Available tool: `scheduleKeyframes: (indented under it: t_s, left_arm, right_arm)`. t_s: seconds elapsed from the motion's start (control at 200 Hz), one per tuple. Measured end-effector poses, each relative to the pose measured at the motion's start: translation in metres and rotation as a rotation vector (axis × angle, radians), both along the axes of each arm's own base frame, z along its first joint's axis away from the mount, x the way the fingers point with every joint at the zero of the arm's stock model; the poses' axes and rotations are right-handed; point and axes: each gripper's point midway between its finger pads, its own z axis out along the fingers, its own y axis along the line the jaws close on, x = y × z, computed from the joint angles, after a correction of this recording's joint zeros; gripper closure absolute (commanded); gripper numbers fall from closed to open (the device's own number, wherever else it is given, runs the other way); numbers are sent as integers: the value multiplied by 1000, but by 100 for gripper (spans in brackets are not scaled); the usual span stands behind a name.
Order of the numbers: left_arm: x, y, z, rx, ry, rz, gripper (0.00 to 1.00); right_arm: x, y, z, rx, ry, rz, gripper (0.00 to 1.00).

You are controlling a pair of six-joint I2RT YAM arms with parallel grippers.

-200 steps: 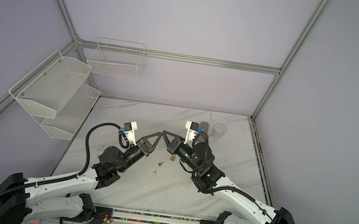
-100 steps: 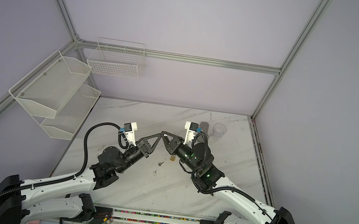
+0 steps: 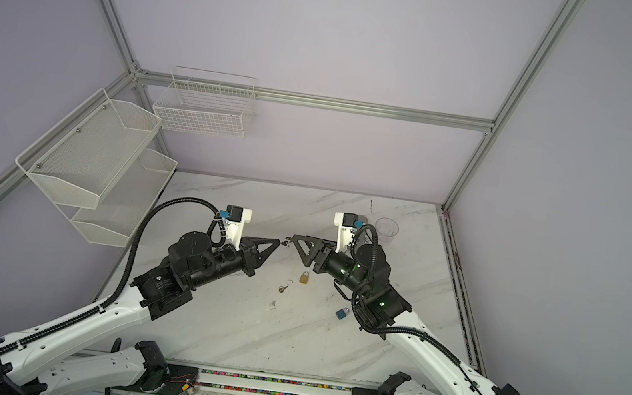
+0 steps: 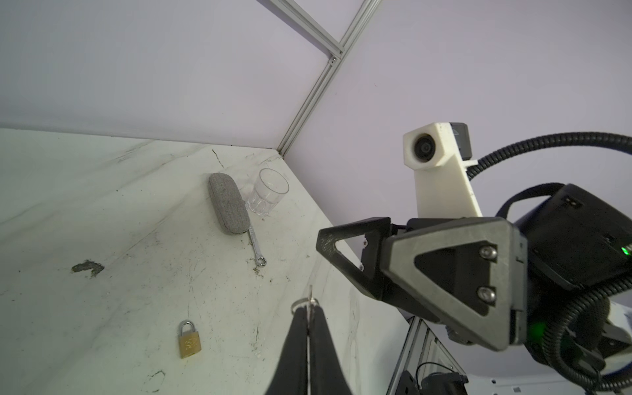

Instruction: Unlock with the key

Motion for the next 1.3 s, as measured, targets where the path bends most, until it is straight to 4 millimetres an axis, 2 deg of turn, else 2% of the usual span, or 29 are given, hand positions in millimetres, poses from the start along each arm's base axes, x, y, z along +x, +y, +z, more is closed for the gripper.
scheduleKeyframes:
  t_s: [0.13,0.29,0.45,0.69,0.81,0.9,1.23,1.3]
  left_arm:
    - [-4,-4,2,118,-32,-72,100]
    - [-10,-6,-23,239,-14,-156,100]
    - [-17,-10,-37,296,7,-230,100]
    - [-22,-20,-29,288,-9,-301,100]
    - [-24,-25,-25,277,-8,-331,100]
    - [-24,-28,-21,269,-10,-347,100]
    - [-24,-33,-12,260,-24,-375,100]
    - [-24,-34,-12,263,-31,-378,100]
  right_arm:
    - [-8,-6,-9,-34,-40,114,41]
    - [-14,-16,-28,-42,-35,195,45]
    - [-30,-9,-28,-9,-73,303,48]
    - [-33,-3,-37,16,-74,370,49]
    - [-36,-2,-35,30,-88,389,53]
    - [-38,-2,-31,41,-105,404,64]
    - [-42,0,-29,50,-125,436,69]
    - [-43,0,-28,52,-129,440,75]
